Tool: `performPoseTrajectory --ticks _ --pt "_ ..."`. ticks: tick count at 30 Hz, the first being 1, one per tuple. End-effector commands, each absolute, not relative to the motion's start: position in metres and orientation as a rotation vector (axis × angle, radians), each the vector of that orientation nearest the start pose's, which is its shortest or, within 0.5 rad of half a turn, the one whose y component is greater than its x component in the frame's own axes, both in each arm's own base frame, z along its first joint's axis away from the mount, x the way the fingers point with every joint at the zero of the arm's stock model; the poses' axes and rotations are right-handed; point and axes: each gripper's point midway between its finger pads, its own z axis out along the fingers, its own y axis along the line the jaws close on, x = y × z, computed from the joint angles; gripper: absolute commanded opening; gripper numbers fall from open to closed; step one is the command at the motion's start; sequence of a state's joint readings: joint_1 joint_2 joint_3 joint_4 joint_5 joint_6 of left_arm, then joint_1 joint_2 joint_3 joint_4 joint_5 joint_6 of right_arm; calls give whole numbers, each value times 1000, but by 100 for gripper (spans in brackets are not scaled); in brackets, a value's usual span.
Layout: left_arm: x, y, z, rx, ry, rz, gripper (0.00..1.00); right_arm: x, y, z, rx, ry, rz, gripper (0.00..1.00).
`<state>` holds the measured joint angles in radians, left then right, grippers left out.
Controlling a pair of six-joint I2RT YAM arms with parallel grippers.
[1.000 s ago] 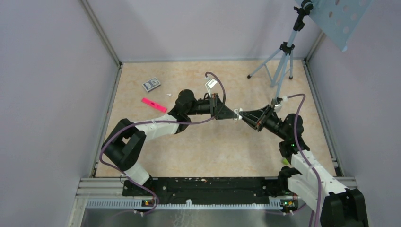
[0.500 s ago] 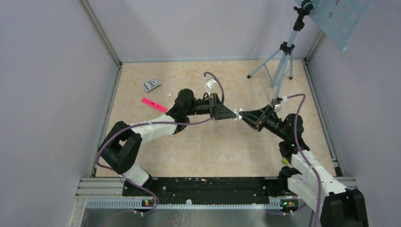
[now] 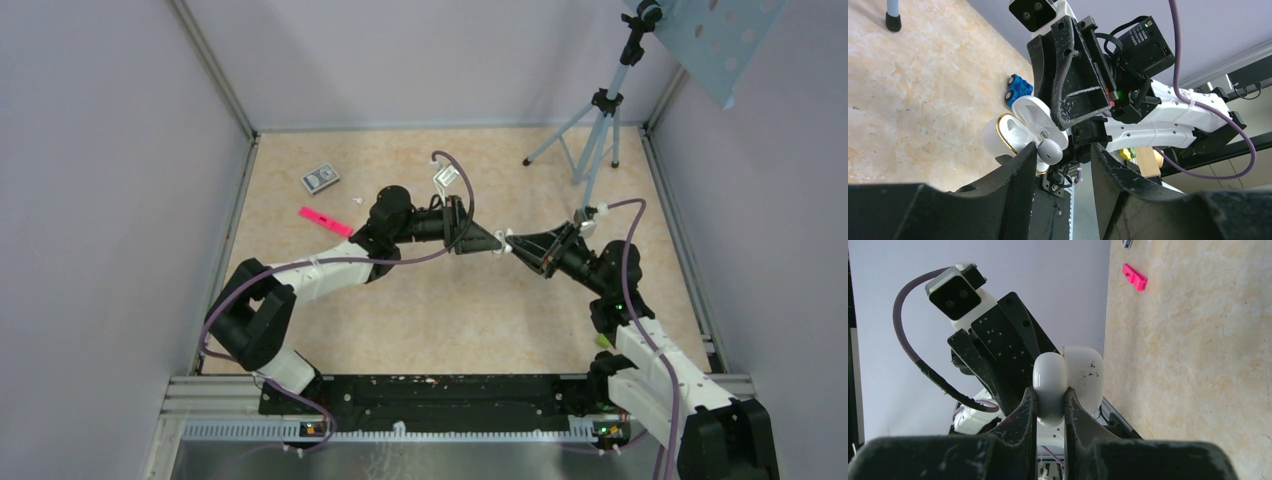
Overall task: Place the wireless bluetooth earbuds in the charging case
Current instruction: Insert the right earbud into the right side groove of the charging case, then move the left earbud to the center of the board.
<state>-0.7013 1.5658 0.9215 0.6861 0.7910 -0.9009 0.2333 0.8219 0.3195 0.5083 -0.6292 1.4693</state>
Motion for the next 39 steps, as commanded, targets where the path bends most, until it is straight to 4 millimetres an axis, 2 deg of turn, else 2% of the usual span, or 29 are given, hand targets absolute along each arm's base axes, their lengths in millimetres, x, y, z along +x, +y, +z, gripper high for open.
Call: performPoseTrajectory --ticks 1,5,13,17,20,25,28,31,36,38,39 --pt "233 -386 278 591 1738 -1734 51 230 200 264 467 1728 1793 0" --pt "235 -385 280 586 1738 -1704 57 229 200 263 467 1730 1794 0" --pt "243 -381 285 583 1740 -1619 60 229 200 262 465 1730 1795 0" --pt "249 -375 296 585 1729 -1544 60 228 200 258 471 1740 1790 0" --pt "256 -363 304 568 1737 -1464 61 229 200 254 471 1754 1773 0" --pt "279 -322 302 475 1793 -1320 63 230 200 244 450 1801 1718 0" --pt "300 -292 283 370 1897 -1187 64 230 201 232 446 1845 1688 0" --pt "328 -252 248 200 2068 -1019 65 228 202 221 441 1882 1676 0" --pt "368 -169 175 -113 2358 -678 66 225 202 213 440 1902 1675 0" --pt "382 -144 156 -134 2412 -514 66 226 203 214 432 1901 1678 0" --pt "388 -132 148 -146 2436 -420 69 226 203 215 427 1901 1678 0"
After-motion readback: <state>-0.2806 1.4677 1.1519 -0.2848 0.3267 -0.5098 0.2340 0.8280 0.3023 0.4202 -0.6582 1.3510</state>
